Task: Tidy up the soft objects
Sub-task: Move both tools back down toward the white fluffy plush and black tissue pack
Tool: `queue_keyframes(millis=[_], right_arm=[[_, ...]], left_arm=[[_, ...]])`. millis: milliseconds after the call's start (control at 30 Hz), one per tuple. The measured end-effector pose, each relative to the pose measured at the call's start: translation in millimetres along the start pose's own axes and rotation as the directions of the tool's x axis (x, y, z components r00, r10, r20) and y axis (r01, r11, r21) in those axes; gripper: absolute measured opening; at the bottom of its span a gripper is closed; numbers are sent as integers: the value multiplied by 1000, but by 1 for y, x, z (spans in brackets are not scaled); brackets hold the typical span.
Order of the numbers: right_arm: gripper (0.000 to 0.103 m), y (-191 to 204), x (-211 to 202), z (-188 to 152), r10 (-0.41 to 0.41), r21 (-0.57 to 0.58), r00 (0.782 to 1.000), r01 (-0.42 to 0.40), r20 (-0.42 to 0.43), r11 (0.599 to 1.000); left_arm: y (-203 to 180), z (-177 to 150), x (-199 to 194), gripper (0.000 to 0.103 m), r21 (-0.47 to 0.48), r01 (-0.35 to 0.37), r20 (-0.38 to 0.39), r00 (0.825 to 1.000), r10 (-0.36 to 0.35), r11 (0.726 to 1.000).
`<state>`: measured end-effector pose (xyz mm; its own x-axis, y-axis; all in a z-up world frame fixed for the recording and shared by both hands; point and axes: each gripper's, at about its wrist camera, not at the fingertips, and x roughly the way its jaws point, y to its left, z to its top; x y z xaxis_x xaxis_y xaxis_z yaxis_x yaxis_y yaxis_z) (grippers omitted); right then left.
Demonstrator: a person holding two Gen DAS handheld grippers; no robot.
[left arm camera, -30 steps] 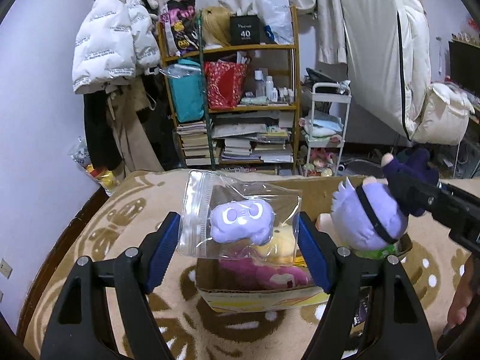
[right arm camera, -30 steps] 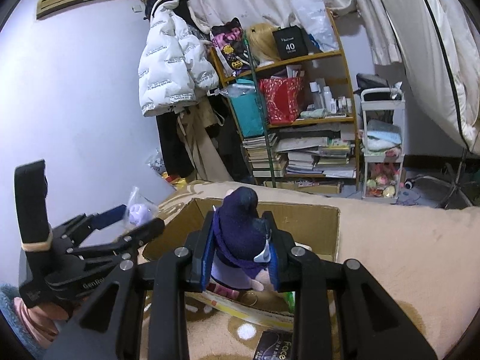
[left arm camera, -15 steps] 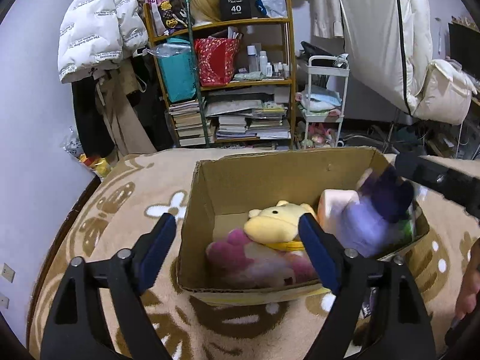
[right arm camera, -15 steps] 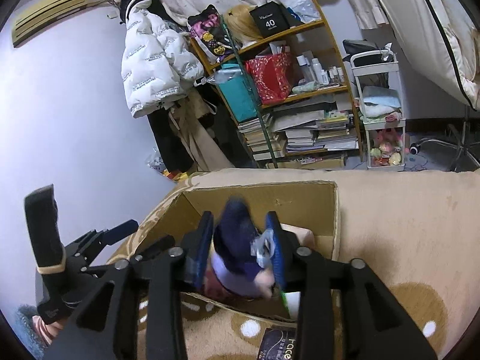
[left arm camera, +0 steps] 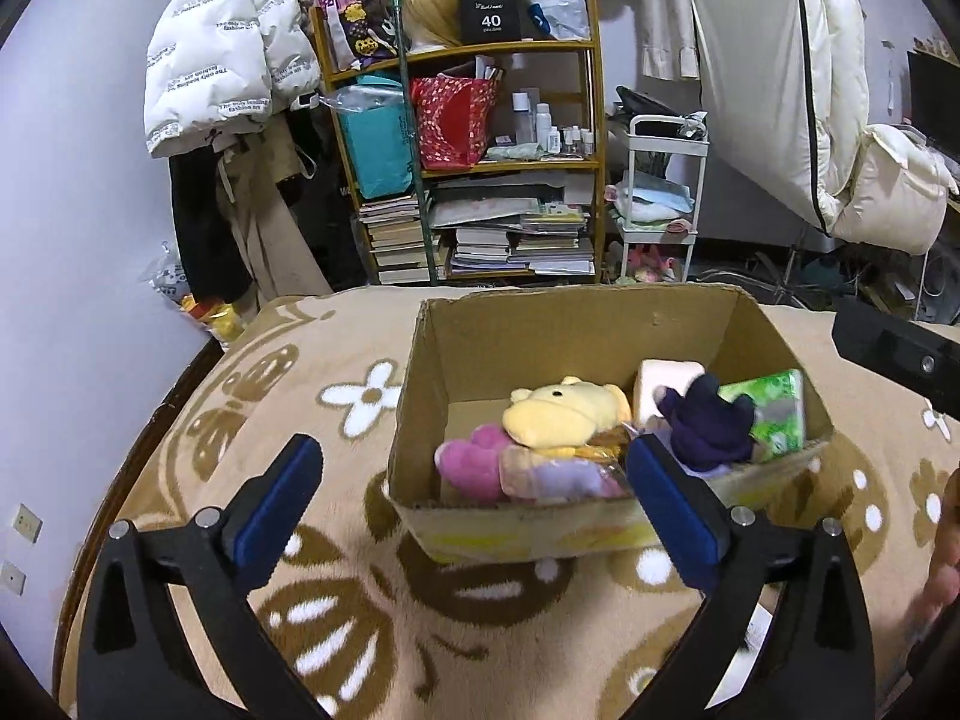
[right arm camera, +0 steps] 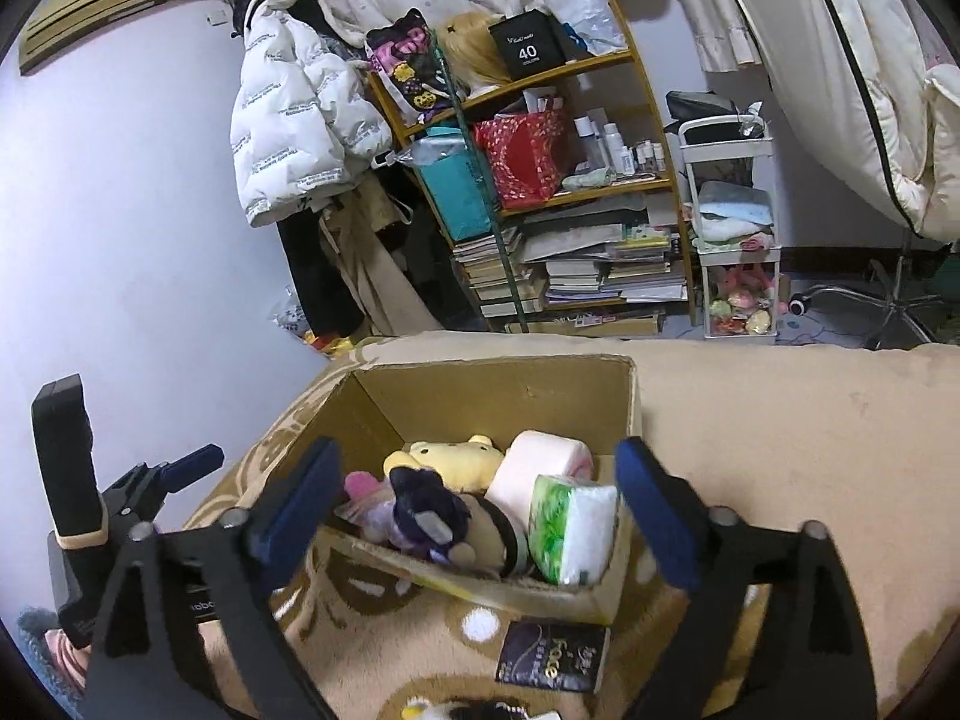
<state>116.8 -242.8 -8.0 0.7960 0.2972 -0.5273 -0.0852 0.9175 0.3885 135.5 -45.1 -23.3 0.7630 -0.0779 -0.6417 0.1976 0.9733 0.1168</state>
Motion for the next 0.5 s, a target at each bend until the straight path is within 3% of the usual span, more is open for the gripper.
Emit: queue_keyframes(millis=[333, 500], right_arm=[[103, 12, -46, -9, -15, -37, 1000, 15, 14, 999], [103, 12, -62, -13, -18, -32, 1000, 18, -1, 999]], left_arm=[[-7, -10, -60, 101, 7, -1, 22, 1000, 1, 1000], [-8, -18, -78, 101, -16, 33, 0, 999, -33, 999]])
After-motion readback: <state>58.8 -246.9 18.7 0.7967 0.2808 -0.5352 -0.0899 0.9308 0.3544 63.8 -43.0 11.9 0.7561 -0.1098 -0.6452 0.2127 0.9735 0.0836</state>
